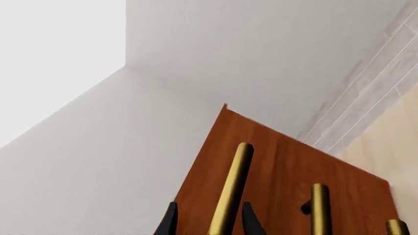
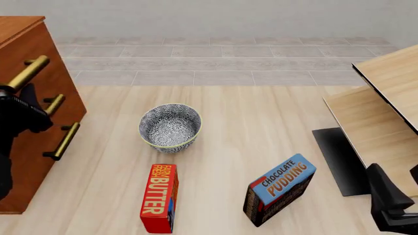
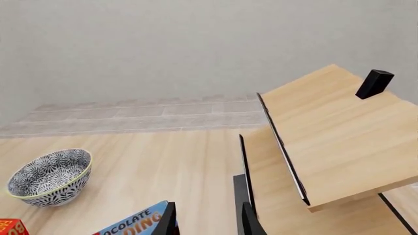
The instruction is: Close the top drawer of the cabinet.
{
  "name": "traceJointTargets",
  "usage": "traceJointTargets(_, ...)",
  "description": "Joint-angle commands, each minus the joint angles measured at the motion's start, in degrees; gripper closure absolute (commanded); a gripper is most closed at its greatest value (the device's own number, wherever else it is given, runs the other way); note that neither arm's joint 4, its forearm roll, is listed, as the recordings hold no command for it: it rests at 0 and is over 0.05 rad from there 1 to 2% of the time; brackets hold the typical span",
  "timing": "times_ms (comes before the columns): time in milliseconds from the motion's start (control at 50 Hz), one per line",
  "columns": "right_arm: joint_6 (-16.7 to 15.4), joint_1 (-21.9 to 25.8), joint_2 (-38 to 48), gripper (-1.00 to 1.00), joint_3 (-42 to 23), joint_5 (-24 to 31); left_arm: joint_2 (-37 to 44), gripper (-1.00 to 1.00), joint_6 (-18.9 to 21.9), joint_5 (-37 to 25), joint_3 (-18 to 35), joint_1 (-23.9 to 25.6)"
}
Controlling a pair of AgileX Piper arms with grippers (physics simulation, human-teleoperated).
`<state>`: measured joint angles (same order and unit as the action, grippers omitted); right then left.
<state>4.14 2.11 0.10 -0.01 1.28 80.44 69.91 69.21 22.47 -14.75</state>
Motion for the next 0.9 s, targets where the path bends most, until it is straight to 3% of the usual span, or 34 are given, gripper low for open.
traceJointTargets(20, 0.19, -0.29, -0.04, -1.00, 0.00, -0.25, -1.03, -1.00, -0.15, 0.68, -0.50, -2.86)
traceJointTargets(840, 0.58, 2.22, 0.22, -1.00, -0.04, -0.51, -1.94, -1.00, -0.79, 0.68, -2.44, -8.62)
traceJointTargets(880, 0.65, 2.32, 0.60, -1.00, -0.02, -0.89, -2.52, -1.00, -4.43, 0.68, -3.87, -8.45)
traceJointTargets(900, 0.81, 2.27, 1.17, -1.00, -0.01, -1.59, -4.14, -1.00, -5.87, 0.68, -6.28, -6.00)
